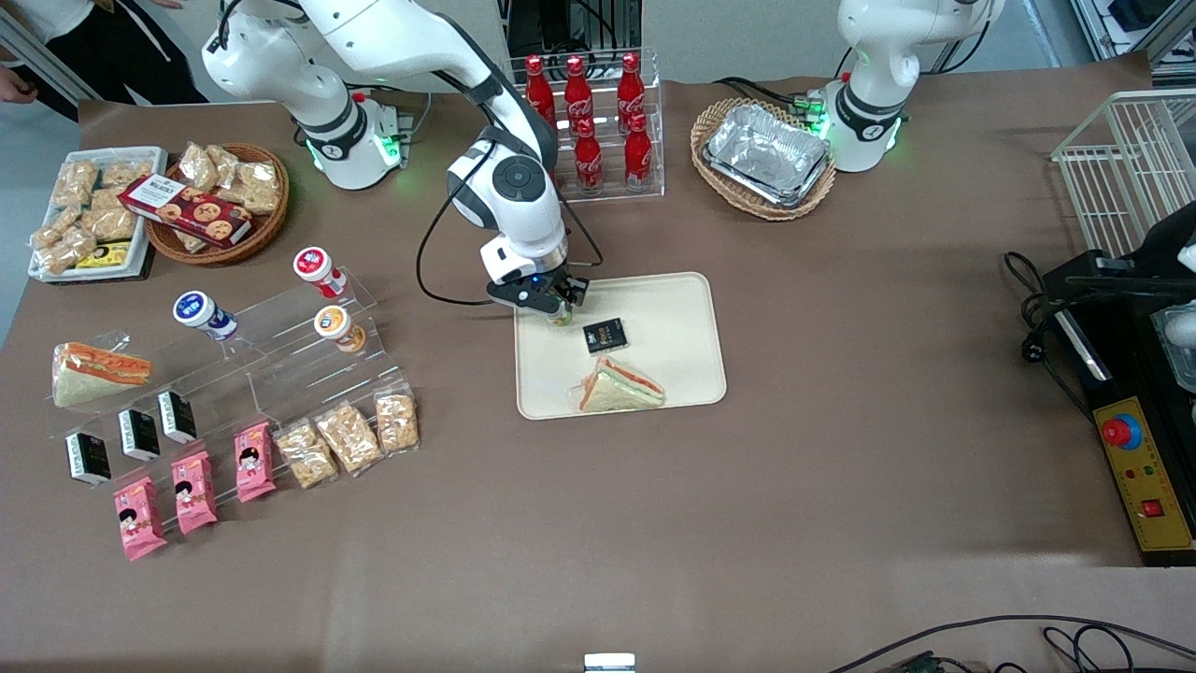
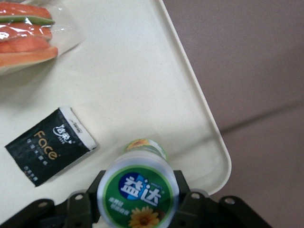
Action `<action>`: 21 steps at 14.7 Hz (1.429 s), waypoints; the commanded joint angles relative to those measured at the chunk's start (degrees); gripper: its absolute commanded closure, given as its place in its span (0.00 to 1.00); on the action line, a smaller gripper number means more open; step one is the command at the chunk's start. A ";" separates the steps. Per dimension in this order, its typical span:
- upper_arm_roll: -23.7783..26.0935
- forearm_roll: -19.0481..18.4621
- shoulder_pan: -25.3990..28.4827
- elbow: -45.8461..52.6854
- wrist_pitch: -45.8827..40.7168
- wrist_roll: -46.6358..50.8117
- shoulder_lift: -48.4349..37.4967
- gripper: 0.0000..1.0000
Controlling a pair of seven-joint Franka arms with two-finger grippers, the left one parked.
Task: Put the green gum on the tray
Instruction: 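Lower the gum bottle onto the tray beside the black box and release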
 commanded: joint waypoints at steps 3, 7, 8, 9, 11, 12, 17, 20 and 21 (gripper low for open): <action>-0.53 -1.14 0.44 0.59 2.13 2.68 1.01 0.00; -0.53 -1.23 0.44 0.59 2.04 2.68 0.83 0.00; -0.53 -1.23 0.35 0.76 1.95 2.68 0.75 0.00; -0.53 -1.14 0.17 1.03 1.61 2.60 0.40 0.00; -0.62 -1.14 -0.44 1.47 0.38 2.07 -1.44 0.00; -0.79 -1.14 -0.70 2.34 -2.06 1.55 -2.50 0.00; -0.97 -0.88 -2.29 15.77 -24.72 -1.18 -5.23 0.00; -0.97 -0.35 -3.77 23.86 -37.03 -4.85 -7.15 0.00; -1.06 0.00 -4.65 26.14 -40.72 -8.35 -8.12 0.00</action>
